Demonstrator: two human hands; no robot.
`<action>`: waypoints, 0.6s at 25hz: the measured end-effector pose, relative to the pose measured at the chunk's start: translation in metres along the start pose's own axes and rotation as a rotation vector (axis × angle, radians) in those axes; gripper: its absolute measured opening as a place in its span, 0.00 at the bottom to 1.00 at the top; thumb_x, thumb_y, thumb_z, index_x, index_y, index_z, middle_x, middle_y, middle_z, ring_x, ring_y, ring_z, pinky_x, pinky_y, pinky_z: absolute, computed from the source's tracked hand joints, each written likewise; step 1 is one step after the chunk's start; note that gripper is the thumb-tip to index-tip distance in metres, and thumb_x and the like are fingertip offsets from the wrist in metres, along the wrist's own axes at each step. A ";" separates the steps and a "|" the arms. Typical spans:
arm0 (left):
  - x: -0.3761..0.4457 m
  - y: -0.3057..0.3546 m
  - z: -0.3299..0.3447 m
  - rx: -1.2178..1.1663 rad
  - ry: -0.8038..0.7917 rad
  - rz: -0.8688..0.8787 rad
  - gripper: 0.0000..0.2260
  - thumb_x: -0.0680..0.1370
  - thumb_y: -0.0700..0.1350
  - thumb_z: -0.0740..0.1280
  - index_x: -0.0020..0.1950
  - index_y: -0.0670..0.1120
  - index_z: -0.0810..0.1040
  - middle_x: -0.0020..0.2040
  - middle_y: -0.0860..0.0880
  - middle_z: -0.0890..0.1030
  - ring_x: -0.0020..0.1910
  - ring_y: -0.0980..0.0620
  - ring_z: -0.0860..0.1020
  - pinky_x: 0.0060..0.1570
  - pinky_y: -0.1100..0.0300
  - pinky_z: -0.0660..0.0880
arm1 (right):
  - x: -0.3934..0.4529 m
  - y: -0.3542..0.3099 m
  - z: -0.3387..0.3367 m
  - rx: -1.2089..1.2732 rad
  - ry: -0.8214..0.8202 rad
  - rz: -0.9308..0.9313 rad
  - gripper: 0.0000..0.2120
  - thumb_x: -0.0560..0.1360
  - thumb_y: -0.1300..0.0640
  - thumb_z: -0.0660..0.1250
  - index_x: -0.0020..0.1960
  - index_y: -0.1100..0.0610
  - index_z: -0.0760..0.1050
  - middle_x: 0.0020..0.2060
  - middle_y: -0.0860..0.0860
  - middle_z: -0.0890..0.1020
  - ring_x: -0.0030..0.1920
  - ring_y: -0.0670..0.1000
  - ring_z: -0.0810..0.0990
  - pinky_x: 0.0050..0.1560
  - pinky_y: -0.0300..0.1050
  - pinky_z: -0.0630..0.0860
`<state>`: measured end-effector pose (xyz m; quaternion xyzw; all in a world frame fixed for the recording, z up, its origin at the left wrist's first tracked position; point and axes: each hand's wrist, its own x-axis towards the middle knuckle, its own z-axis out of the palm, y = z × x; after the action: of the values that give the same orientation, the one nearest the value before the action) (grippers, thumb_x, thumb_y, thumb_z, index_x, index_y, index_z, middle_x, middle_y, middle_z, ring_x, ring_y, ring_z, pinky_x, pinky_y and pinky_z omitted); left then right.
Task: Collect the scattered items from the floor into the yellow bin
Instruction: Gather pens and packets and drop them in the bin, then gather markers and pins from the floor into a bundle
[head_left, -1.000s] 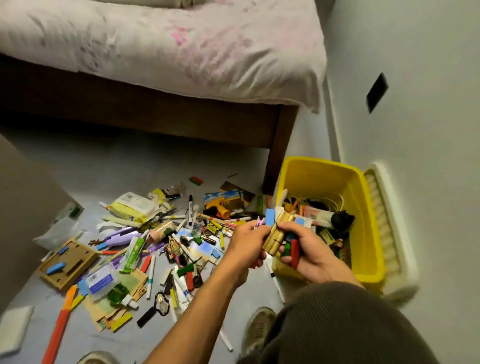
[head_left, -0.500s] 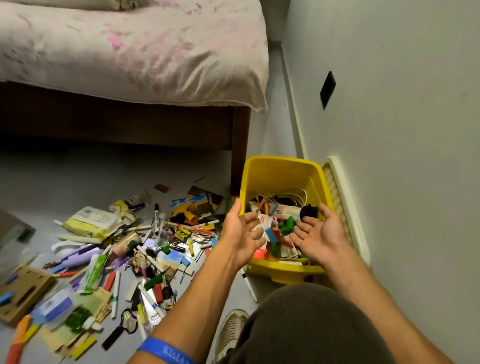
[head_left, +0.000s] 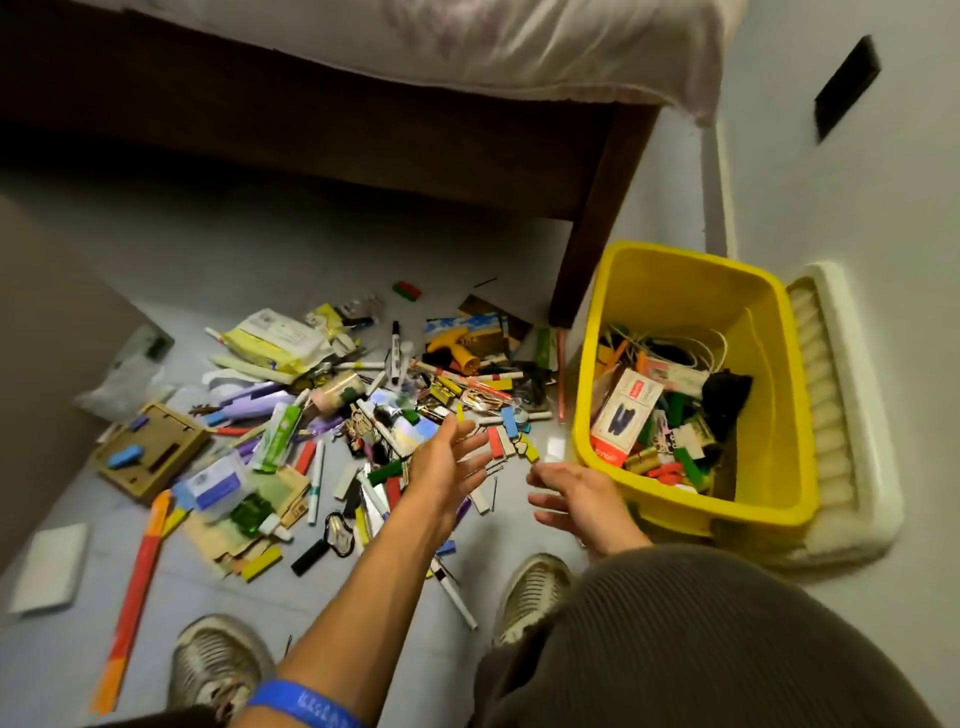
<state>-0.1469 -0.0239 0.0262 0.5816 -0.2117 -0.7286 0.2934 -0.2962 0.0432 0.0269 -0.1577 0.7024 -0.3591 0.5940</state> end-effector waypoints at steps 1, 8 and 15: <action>0.010 -0.011 -0.007 0.033 0.052 -0.012 0.18 0.84 0.53 0.56 0.62 0.43 0.77 0.58 0.45 0.81 0.55 0.45 0.80 0.54 0.52 0.77 | 0.012 0.019 0.007 -0.207 0.061 -0.041 0.12 0.81 0.58 0.63 0.62 0.56 0.78 0.60 0.53 0.81 0.58 0.53 0.80 0.56 0.47 0.78; 0.055 -0.079 -0.071 0.348 0.223 -0.048 0.08 0.81 0.45 0.62 0.58 0.49 0.79 0.53 0.49 0.82 0.47 0.50 0.82 0.41 0.58 0.80 | 0.092 0.104 0.014 -1.327 0.306 -0.151 0.22 0.76 0.60 0.63 0.69 0.54 0.65 0.64 0.56 0.70 0.59 0.56 0.73 0.57 0.50 0.76; 0.082 -0.091 -0.071 0.811 0.217 0.162 0.09 0.78 0.48 0.66 0.58 0.50 0.77 0.46 0.53 0.82 0.43 0.52 0.81 0.47 0.51 0.81 | 0.126 0.082 0.051 -0.830 0.368 -0.338 0.12 0.79 0.61 0.60 0.62 0.55 0.69 0.53 0.50 0.74 0.52 0.52 0.76 0.46 0.42 0.70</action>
<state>-0.1070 -0.0098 -0.1088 0.7047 -0.4942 -0.4953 0.1179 -0.2614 0.0020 -0.1228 -0.4270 0.8444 -0.1619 0.2801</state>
